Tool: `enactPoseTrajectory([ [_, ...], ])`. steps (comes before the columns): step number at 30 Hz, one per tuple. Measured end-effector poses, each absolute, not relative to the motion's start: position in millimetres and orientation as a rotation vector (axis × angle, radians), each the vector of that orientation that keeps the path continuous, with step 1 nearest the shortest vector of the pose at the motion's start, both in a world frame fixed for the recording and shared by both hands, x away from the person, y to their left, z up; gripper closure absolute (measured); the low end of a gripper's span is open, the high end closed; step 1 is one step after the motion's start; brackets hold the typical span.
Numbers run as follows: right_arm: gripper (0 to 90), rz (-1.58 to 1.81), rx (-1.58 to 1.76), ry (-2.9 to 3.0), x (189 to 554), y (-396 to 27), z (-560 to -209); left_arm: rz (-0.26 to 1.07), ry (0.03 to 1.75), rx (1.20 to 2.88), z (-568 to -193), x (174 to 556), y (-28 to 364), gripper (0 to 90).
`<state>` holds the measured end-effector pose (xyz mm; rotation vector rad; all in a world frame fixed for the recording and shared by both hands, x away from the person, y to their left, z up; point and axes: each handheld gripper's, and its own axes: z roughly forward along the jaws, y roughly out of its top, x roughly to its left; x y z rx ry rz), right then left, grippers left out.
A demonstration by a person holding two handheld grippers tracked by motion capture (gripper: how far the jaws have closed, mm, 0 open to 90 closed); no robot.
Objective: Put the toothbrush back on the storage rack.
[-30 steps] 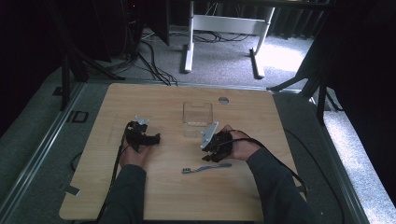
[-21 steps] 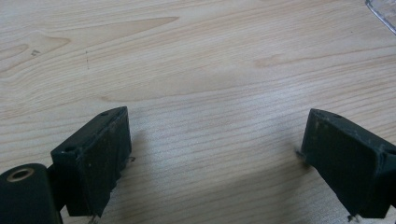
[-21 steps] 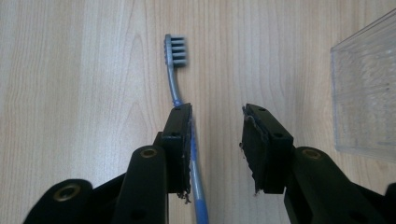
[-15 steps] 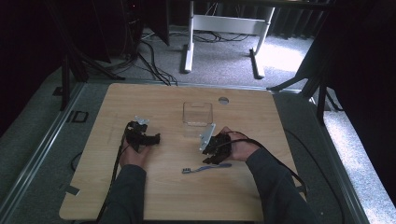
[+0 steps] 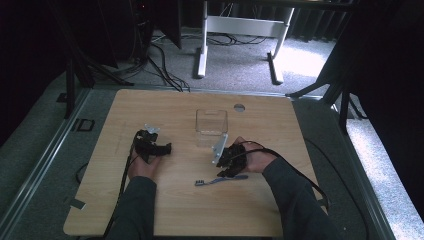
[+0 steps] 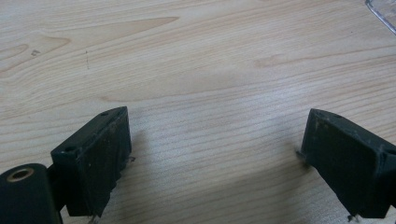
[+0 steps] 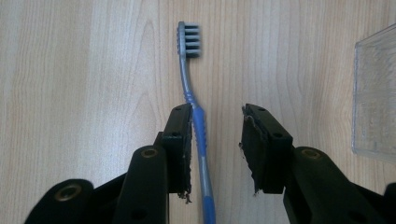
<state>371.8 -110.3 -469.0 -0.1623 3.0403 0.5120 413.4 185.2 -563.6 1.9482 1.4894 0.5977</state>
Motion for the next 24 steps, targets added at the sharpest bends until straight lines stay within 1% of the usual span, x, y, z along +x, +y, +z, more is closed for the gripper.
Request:
enactPoseTrajectory([
  [24, 62.6, 0.427, -0.220, 3.082, 370.0, -103.7, -476.5, 0.598, 1.489, 1.948, -563.6, 413.4, 185.2, 8.6],
])
